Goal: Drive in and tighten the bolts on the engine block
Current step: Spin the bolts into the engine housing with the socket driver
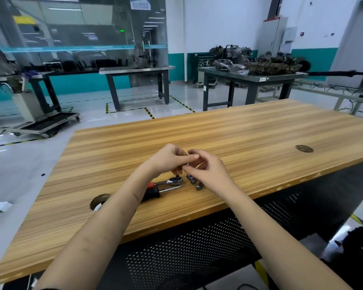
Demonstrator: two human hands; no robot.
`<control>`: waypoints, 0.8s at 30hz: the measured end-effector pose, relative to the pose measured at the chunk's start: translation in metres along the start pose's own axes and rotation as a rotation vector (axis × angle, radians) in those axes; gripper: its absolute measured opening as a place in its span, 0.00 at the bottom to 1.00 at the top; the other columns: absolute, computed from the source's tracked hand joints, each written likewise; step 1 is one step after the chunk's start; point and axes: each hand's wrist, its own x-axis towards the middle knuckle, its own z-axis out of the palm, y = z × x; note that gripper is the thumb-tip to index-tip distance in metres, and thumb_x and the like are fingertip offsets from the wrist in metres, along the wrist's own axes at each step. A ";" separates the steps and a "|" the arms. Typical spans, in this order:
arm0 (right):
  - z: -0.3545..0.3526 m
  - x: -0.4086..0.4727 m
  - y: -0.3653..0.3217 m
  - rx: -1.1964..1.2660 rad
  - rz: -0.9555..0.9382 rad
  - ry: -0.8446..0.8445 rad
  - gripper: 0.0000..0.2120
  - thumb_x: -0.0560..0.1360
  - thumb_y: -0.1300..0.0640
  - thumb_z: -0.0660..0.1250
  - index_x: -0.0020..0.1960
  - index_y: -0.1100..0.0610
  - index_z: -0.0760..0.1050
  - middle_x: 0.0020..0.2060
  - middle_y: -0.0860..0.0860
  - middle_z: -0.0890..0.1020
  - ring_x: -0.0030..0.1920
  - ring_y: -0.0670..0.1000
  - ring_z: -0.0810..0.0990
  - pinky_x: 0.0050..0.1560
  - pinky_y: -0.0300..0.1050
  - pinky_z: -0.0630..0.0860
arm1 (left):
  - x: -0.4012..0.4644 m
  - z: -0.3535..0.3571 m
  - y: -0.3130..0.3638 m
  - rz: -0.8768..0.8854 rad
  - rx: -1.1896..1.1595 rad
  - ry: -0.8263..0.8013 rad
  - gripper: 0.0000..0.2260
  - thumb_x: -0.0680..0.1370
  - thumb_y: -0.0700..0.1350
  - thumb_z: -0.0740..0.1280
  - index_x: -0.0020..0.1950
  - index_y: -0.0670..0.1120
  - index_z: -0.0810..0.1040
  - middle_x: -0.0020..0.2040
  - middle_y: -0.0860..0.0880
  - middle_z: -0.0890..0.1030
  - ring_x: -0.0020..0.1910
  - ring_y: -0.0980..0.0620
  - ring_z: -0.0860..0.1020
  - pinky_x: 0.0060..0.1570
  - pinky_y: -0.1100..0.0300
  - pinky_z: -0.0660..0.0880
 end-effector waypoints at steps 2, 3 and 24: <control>0.002 -0.001 -0.002 0.098 0.029 -0.013 0.17 0.68 0.61 0.73 0.56 0.56 0.76 0.46 0.54 0.81 0.47 0.53 0.79 0.49 0.48 0.77 | -0.002 -0.001 0.001 -0.006 0.054 -0.025 0.15 0.76 0.48 0.67 0.30 0.43 0.75 0.23 0.51 0.74 0.20 0.60 0.71 0.25 0.69 0.71; 0.003 -0.001 -0.002 0.145 0.038 -0.010 0.13 0.68 0.63 0.73 0.51 0.55 0.76 0.42 0.54 0.81 0.42 0.53 0.79 0.44 0.48 0.77 | -0.004 -0.002 0.003 -0.014 0.070 -0.039 0.15 0.76 0.48 0.67 0.31 0.43 0.75 0.24 0.51 0.74 0.20 0.60 0.71 0.26 0.69 0.72; -0.007 -0.001 0.028 0.654 0.335 0.215 0.05 0.72 0.67 0.68 0.40 0.60 0.75 0.34 0.53 0.80 0.31 0.46 0.81 0.30 0.35 0.78 | -0.045 0.005 -0.052 0.138 1.034 0.084 0.13 0.81 0.49 0.55 0.59 0.44 0.71 0.54 0.46 0.75 0.51 0.46 0.76 0.45 0.56 0.72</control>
